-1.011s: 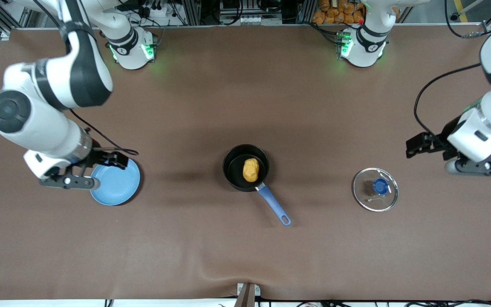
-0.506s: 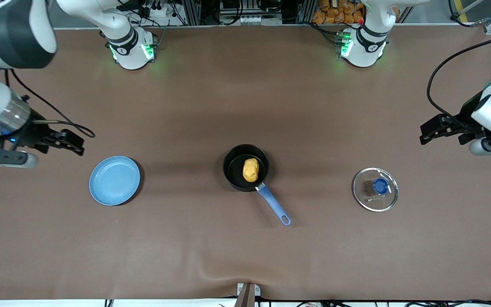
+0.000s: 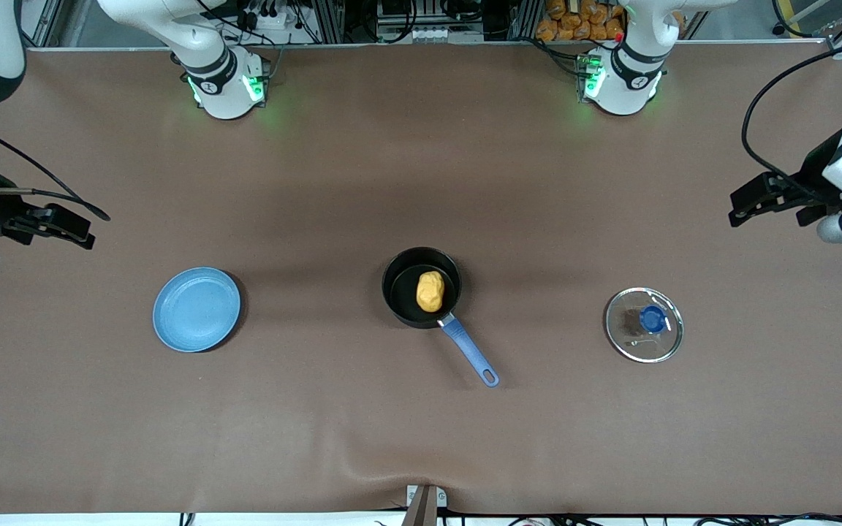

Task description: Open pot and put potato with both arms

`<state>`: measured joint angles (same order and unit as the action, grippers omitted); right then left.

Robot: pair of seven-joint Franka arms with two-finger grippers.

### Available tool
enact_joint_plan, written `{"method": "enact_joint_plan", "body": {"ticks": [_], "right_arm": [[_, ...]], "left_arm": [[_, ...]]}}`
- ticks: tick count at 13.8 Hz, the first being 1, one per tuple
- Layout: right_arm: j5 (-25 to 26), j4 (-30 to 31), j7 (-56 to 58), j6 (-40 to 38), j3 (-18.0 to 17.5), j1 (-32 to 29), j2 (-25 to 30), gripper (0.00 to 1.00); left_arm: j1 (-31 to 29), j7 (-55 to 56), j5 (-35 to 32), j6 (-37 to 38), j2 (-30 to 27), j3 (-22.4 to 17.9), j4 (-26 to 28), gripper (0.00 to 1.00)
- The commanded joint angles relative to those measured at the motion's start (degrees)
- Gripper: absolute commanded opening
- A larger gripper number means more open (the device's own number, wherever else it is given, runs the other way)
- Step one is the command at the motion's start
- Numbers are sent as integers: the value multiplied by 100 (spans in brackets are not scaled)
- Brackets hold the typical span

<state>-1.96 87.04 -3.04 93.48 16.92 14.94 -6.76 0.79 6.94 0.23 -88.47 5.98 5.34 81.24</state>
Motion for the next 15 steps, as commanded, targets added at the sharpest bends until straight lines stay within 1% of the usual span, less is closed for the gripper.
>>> {"method": "enact_joint_plan", "body": {"ticks": [1, 5, 9, 11, 15], "right_arm": [[117, 217, 276, -5, -84, -237, 193, 100], [117, 208, 681, -22, -93, -536, 210, 100], [117, 85, 612, -22, -101, -537, 193, 100], [117, 50, 550, -5, -136, -536, 175, 100], [109, -64, 321, -14, -198, -501, 166, 100]], "left_arm": [[-71, 53, 12, 154, -219, 20, 50, 100], [0, 97, 12, 374, -342, 11, 146, 100], [-53, 88, 3, 471, -649, 2, 418, 100], [-62, 97, 12, 471, -834, -6, 656, 100], [-53, 97, -32, 629, -870, -68, 639, 100]]}}
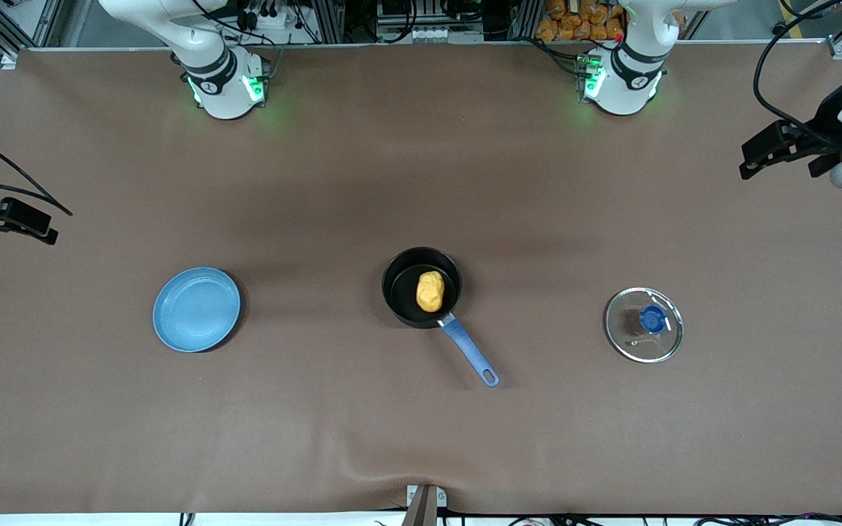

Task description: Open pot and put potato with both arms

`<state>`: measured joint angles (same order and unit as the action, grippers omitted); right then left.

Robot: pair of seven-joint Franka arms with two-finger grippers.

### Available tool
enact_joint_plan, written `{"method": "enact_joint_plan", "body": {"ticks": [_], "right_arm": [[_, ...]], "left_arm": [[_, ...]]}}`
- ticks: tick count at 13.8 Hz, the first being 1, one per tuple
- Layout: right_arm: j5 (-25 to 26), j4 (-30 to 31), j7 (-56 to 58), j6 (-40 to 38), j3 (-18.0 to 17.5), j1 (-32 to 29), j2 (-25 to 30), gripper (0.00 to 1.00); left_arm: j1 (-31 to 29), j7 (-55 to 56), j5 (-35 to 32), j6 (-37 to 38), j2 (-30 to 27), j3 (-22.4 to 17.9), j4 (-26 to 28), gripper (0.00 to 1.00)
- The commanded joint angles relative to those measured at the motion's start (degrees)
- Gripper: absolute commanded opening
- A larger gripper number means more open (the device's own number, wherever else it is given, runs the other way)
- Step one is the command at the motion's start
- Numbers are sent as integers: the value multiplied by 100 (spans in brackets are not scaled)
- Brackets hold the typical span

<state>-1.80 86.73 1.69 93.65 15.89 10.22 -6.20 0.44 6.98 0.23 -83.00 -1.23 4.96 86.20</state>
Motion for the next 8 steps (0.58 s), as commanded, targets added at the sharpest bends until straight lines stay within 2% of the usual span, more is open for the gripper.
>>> {"method": "enact_joint_plan", "body": {"ticks": [1, 8], "right_arm": [[92, -33, -151, -31, -95, -29, 110, 100], [101, 19, -169, -22, -86, 6, 137, 100]], "left_arm": [[-26, 84, -58, 125, -150, -39, 134, 100], [-18, 67, -59, 126, -97, -39, 55, 100]]}}
